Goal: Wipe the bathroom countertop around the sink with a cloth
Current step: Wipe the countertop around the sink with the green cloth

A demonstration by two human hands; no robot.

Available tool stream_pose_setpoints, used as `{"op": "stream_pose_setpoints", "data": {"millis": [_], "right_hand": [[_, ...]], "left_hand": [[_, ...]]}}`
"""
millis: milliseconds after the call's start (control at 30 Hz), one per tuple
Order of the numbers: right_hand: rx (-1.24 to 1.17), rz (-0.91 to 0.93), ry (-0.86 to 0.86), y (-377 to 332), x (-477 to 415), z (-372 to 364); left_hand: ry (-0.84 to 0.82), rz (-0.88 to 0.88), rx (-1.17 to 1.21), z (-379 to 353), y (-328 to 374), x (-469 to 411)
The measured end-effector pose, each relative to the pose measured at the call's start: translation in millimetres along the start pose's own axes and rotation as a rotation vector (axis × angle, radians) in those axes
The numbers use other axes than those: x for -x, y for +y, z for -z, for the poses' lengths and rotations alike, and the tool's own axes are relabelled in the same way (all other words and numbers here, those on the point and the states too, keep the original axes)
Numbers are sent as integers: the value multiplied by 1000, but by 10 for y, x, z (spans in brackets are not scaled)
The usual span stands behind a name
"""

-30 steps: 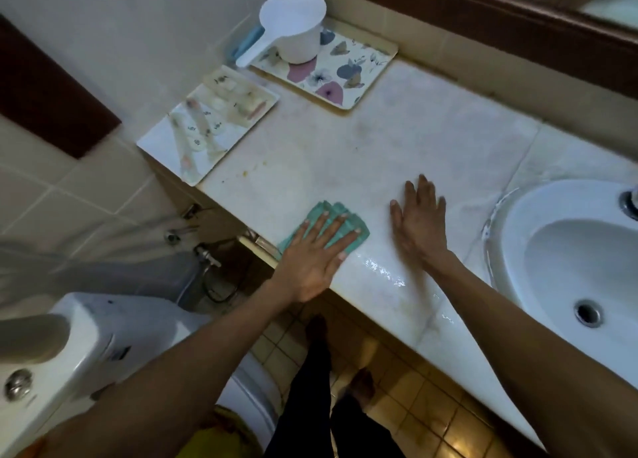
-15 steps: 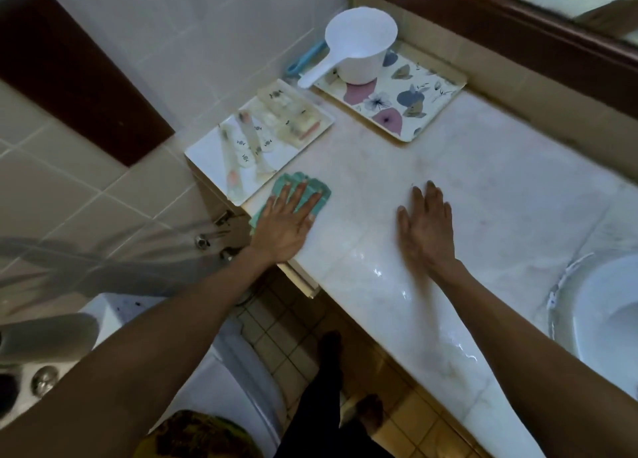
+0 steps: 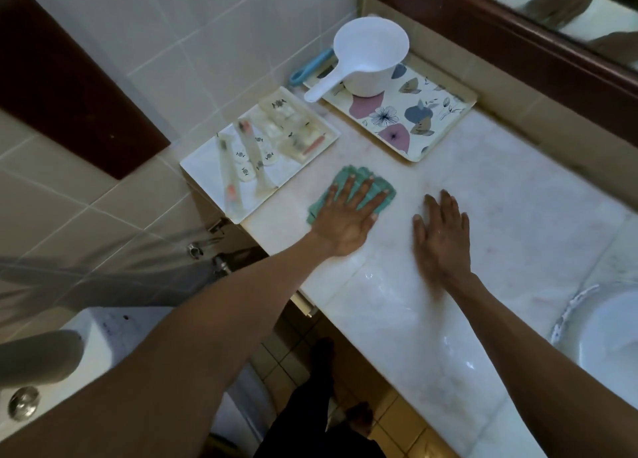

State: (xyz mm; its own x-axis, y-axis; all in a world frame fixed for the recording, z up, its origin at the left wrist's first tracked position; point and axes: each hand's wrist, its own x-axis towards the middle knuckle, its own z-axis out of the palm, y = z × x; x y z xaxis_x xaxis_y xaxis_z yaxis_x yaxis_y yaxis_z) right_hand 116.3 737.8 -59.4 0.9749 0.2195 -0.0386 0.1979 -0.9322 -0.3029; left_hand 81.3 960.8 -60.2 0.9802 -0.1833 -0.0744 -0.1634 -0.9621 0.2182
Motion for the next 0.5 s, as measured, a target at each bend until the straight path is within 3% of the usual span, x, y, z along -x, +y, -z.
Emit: {"op": "stream_pose_setpoints", "data": {"millis": [100,200,333,500], "right_hand": [[-7,-66,2,128,-75,77],[9,-110,16,279,-89,101],[16,-170,34,472,-31,122],[16,-207,40,649,68,176]], "left_hand": [[-61,-214,-47,-29,-125,450],[-71,-257,-28,65,-414,577],[-22,-42,-21,154,-422,34],[152,215,62,-34,334,-637]]}}
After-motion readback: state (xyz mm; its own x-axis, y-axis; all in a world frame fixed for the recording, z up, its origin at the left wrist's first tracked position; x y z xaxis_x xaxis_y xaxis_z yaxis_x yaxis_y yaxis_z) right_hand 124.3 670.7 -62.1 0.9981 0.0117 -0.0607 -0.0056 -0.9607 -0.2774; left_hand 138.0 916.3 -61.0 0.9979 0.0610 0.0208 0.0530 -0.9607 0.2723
